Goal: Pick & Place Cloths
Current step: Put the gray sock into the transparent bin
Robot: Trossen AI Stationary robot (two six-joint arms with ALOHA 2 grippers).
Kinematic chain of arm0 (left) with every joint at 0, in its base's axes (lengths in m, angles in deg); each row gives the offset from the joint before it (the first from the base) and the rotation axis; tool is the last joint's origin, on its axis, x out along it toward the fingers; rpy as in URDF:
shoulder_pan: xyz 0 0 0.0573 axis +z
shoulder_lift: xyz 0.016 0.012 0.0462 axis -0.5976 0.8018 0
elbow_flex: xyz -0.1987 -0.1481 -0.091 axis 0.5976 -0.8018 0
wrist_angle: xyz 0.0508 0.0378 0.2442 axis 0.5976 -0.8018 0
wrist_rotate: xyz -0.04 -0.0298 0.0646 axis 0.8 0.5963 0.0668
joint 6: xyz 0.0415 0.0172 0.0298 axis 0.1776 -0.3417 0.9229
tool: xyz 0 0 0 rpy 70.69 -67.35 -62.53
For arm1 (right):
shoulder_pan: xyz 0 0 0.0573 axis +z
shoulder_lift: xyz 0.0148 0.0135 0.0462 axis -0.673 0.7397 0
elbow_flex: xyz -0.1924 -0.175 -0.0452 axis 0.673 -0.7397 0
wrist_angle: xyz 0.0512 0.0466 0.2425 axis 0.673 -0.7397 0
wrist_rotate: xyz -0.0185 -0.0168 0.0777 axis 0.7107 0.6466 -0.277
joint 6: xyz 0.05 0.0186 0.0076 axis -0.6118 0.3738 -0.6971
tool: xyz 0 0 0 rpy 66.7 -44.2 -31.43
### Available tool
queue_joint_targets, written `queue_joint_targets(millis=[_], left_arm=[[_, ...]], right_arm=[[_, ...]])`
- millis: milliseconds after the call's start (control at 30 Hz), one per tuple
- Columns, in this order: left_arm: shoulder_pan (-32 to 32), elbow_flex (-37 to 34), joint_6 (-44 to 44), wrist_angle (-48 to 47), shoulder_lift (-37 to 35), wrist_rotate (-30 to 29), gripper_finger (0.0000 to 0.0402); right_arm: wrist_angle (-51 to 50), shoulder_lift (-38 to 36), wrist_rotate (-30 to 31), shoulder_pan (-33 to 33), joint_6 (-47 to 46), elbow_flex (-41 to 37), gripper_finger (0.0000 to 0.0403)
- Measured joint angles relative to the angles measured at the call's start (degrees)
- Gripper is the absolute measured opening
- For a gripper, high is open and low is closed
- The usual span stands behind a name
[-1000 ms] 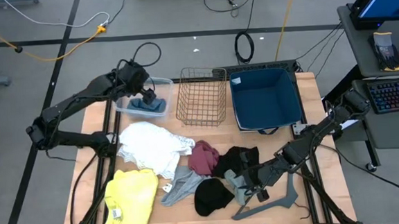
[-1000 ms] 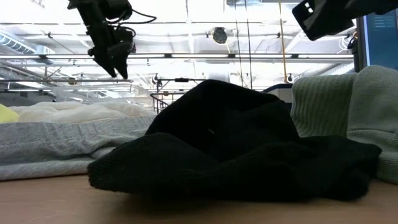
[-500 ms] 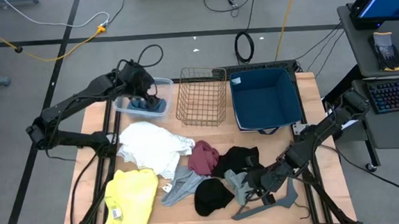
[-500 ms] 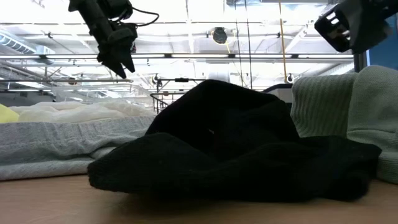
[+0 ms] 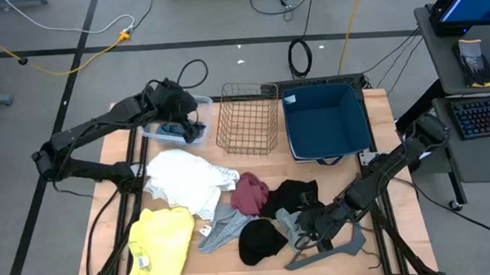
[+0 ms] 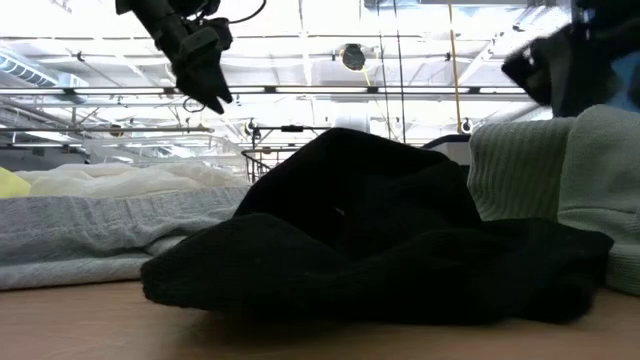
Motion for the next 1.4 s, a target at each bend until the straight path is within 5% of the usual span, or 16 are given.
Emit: queue_joint_targets(millis=[600,767,1000,1400], left_arm=[[-7.4,0.0,0.2,3.0,0.0,-0.3,0.0365],[-9.2,0.0,0.1,3.4,0.0,-0.4,0.0365],[-11.4,0.0,0.0,3.8,0.0,-0.4,0.0365],[-16.6,0.0,-0.4,5.1,0.0,-0.3,0.0365]], right_arm=[[2.4,9.7,-0.4,-0.8,2.4,0.0,0.0169],[2.7,11.8,-0.2,-0.8,1.4,0.0,0.0125],[2.3,11.4,-0.3,-0.8,1.2,0.0,0.0014],[2.4,2.8,2.1,-0.9,1.4,-0.1,0.0003]])
